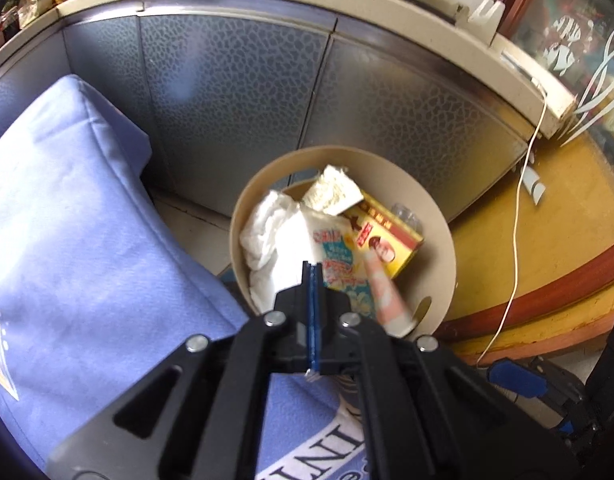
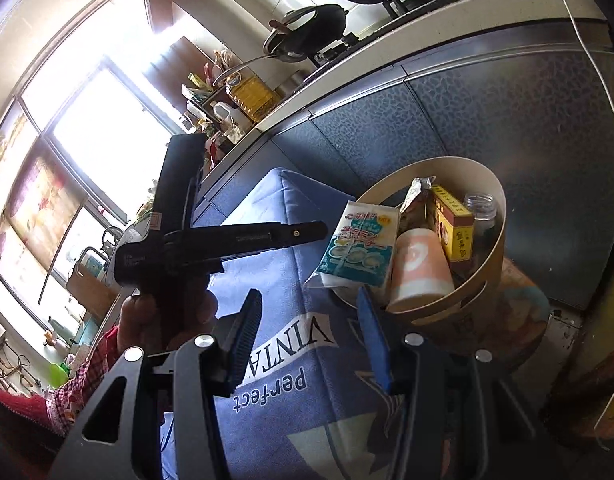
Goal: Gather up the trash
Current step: 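Withdraw the open left tool from the bin back over the table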
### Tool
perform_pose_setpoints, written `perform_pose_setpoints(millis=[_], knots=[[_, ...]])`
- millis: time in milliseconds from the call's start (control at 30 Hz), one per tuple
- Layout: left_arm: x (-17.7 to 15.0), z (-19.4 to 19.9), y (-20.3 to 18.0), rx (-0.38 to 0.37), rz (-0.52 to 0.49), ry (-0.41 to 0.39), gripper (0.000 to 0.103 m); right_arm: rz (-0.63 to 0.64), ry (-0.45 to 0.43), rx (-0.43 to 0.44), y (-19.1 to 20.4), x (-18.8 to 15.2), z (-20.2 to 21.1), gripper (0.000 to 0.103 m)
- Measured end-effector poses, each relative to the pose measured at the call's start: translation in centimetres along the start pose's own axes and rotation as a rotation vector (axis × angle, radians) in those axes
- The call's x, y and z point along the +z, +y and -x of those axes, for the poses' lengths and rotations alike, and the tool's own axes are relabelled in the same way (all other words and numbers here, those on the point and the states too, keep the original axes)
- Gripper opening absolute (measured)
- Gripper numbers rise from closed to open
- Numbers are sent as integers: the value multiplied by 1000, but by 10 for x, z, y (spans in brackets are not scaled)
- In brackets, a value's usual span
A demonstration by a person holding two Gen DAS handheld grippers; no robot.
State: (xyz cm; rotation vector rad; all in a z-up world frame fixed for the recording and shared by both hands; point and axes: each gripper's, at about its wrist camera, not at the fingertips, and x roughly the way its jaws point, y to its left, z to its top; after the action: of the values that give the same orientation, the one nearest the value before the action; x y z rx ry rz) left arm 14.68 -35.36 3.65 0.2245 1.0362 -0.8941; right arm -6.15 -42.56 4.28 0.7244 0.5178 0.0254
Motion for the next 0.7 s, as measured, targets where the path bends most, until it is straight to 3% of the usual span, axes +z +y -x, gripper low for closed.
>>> perform_pose_setpoints(millis=[133,300,500,700], knots=[[-4,23,-1,15,2,-49,0,-11,-10,-47,2,2,0,49],[-24,49,-12,123,-60,-111,0,-47,-4,-131,2,4,-5,49],[-47,66,-11,200,-78,-141,0,-50,9,-170,8,1,-7,49],[-67,84,1,230,-49,-173,0,-31,22,-204,20,-5,-9,49]])
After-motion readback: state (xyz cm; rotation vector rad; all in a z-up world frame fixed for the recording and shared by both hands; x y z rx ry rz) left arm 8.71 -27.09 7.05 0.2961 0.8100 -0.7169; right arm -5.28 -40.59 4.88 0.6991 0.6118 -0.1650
